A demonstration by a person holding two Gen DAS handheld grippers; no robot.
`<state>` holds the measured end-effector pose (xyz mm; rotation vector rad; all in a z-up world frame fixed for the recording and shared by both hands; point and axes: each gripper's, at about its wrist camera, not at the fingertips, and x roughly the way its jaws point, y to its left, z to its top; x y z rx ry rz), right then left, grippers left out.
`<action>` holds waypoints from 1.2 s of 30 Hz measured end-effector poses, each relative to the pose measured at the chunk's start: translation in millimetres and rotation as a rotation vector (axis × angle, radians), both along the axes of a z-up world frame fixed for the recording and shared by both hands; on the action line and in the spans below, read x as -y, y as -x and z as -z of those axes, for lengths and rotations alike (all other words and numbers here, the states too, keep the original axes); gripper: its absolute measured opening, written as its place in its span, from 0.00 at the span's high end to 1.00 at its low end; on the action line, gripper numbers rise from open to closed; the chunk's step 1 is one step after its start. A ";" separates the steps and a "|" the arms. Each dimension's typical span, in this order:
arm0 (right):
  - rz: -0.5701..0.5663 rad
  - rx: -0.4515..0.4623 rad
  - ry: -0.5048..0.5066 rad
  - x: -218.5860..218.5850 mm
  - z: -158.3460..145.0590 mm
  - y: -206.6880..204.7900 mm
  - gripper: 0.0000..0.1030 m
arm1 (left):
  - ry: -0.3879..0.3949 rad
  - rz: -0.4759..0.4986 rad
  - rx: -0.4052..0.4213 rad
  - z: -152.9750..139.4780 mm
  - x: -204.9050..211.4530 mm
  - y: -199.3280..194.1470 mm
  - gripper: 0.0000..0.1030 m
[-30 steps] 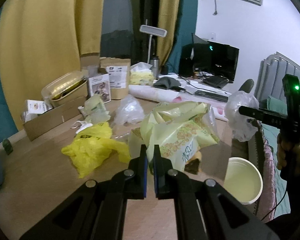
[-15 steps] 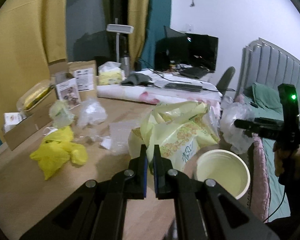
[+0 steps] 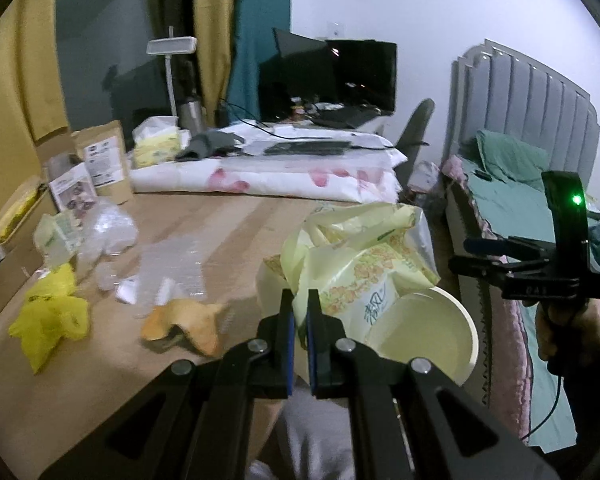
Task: Collect trash
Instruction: 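Carry both held items over the cream bucket and open both grippers, then grasp the brown paper wrapper with the left gripper on the table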
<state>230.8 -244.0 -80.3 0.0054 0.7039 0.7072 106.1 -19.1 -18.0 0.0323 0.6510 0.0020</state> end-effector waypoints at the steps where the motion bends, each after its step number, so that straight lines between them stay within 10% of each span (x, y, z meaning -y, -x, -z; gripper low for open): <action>1: 0.006 -0.005 -0.001 4.6 2.0 -0.9 0.33 | 0.000 0.011 -0.009 2.9 5.5 -3.8 0.96; 20: 0.157 -0.061 0.010 79.5 29.6 -20.9 0.33 | 0.015 0.218 -0.247 69.5 87.5 -92.1 0.95; 26: 0.172 -0.065 0.022 79.8 29.1 -25.5 0.33 | 0.040 0.266 -0.264 76.6 99.7 -100.0 0.58; 36: 0.114 -0.044 0.030 48.0 16.7 -27.5 0.33 | 0.047 0.210 -0.223 62.3 75.0 -90.5 0.54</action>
